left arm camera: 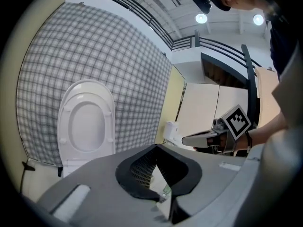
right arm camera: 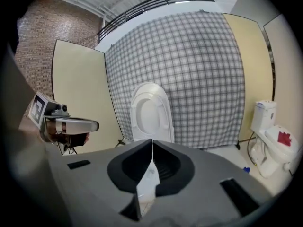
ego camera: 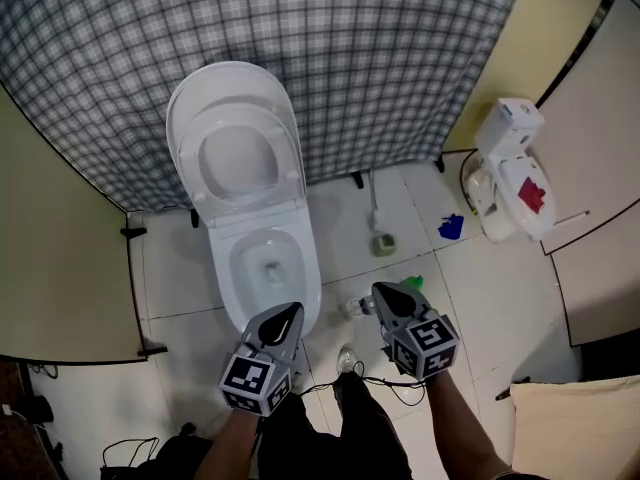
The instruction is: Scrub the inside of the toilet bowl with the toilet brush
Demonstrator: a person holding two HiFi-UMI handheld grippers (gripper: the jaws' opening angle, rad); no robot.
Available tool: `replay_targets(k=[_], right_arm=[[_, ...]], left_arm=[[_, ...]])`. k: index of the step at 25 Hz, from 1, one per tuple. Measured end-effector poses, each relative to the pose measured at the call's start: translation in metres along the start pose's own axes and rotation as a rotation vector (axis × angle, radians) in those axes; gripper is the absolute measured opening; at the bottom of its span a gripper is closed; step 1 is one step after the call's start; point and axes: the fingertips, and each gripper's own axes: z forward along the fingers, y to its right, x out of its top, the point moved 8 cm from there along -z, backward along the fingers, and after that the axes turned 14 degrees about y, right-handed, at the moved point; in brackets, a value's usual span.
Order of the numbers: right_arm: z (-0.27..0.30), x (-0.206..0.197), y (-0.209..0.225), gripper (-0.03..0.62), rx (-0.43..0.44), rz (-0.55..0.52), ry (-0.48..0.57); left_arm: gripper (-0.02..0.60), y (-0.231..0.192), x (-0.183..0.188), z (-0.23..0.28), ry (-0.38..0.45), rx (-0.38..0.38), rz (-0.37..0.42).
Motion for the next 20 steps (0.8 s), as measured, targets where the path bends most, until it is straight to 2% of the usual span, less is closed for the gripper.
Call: replay_targets(k=[4,14,15,16,20], right_arm=[[0.003,-0.056,0.023,0.018,-0.004,0.026,-0.090],[0.025,-0.197,0.067,0.031,-0.121,0.003,-0.247],[0.029,-0.210,0.071,0.072,-0.124,0.010,-0.263],[0.034,-0.222,0.075,0.149,-0.127,0.019,-0.281],[0.050,-0.270,0.097,0.161,-0.169,0.025,-0.349]], left_arm=[[0.006,0.002,-0.040,0.003,-0.031,0.000,-0.035],[0.006,-0.017,-0.137,0.012,-0.084,-0.018,-0.061],[0.006,-0.019,-0.143,0.014,-0.085,-0.023,-0.060],[0.006,-0.020,-0.149,0.016,-0.084,-0.028,-0.059],[0.006,-0.026,-0.169,0.025,-0.086,-0.036,-0.056]])
